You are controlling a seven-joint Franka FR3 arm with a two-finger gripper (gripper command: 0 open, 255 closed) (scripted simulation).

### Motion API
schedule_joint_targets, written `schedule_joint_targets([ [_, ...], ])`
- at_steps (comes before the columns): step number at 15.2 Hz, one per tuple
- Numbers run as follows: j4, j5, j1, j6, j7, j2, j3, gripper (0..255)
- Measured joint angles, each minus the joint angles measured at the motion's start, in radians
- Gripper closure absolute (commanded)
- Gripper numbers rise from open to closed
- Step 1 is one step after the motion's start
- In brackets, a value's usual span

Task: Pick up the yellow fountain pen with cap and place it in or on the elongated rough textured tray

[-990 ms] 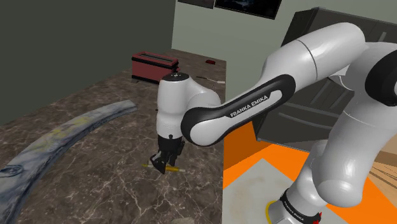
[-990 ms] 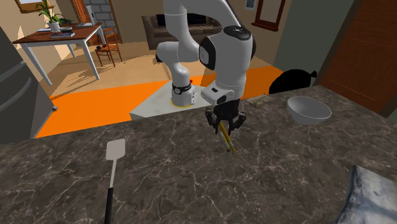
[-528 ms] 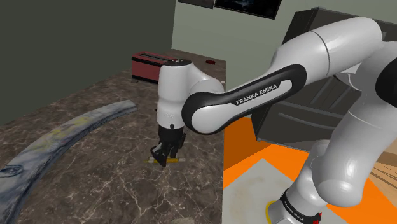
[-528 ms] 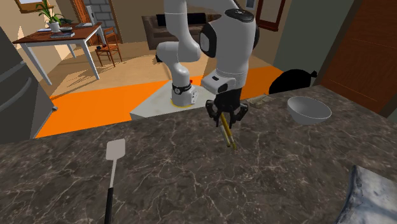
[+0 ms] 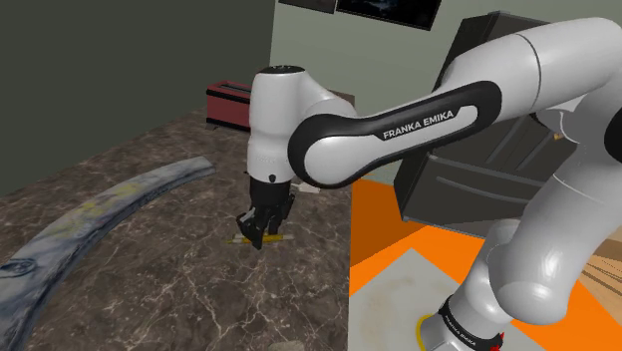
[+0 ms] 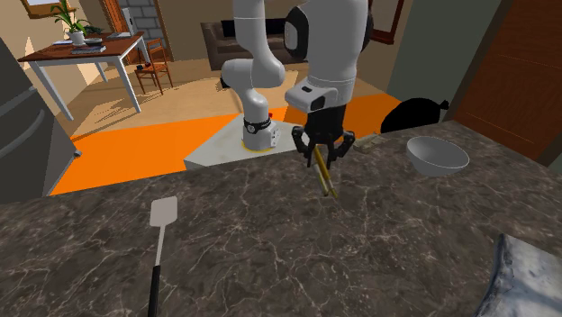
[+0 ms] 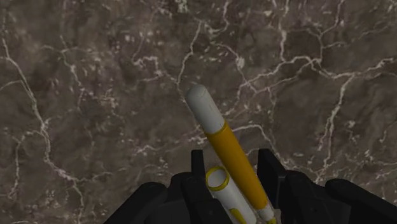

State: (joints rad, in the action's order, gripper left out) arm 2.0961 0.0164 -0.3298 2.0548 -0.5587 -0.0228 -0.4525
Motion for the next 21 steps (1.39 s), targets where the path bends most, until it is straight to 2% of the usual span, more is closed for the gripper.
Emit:
schedule_joint_targets([
  [6,-0.036,0.014,-0.003,-0.063,0.001,-0.03,-0.002,255],
  [14,0.064,0.087,-0.083,-0.063,-0.123,-0.147,-0.083,255],
  [21,0.102,0.143,-0.161,-0.069,-0.262,-0.209,-0.174,255],
])
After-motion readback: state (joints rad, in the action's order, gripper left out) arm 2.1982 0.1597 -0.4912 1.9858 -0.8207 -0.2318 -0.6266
